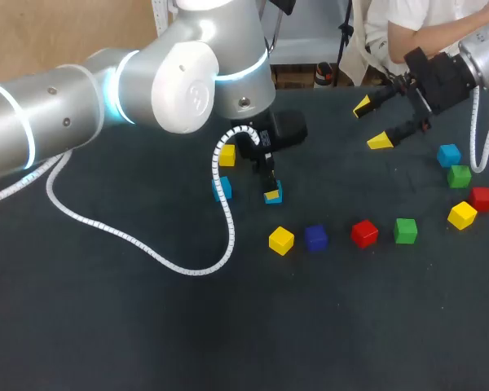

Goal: Place the blue cubes, place green cubes on the blue cubes, place the yellow cubes on the green cubes, then place the red cubes on the yellow cubes, and place purple cube on the red cubes.

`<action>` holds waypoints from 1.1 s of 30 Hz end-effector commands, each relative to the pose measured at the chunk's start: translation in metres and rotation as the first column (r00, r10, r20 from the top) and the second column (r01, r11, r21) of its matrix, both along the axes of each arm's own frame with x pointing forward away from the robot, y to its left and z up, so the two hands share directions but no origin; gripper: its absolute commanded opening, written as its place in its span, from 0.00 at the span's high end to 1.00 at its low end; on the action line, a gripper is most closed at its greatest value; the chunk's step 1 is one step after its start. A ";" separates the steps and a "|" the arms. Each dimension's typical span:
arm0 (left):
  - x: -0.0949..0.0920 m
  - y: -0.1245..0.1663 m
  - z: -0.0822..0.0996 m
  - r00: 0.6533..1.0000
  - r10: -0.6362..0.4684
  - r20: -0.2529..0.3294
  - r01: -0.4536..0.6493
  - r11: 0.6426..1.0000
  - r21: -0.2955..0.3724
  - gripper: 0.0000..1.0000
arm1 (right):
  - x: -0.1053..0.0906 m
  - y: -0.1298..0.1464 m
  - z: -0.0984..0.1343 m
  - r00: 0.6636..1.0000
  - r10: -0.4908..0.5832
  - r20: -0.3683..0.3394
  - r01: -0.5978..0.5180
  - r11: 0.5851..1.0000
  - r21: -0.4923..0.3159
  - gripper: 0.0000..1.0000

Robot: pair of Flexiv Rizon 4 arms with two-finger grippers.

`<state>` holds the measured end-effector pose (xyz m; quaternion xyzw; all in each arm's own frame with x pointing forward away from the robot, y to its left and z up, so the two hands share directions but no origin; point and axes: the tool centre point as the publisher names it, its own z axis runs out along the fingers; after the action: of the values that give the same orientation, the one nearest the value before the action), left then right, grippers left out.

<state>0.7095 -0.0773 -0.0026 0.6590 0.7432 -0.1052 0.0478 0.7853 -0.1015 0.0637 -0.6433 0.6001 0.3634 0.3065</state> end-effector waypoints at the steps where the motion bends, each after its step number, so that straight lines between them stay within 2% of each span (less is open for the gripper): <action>1: 0.001 0.001 0.005 1.000 -0.002 0.005 0.001 1.000 0.004 1.00 | -0.001 0.000 0.000 1.000 -0.001 0.002 0.001 1.000 0.000 0.00; 16: -0.005 0.001 0.002 1.000 0.000 -0.013 0.000 1.000 0.013 1.00 | -0.001 0.000 0.000 1.000 -0.001 0.002 0.001 1.000 0.000 0.00; 33: -0.001 -0.002 0.004 1.000 0.008 -0.019 -0.008 1.000 -0.012 1.00 | -0.001 0.000 0.000 1.000 -0.001 0.002 0.001 1.000 0.000 0.00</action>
<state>0.7072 -0.0801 0.0020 0.6543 0.7461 -0.1147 0.0461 0.7853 -0.1015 0.0637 -0.6433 0.6002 0.3633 0.3065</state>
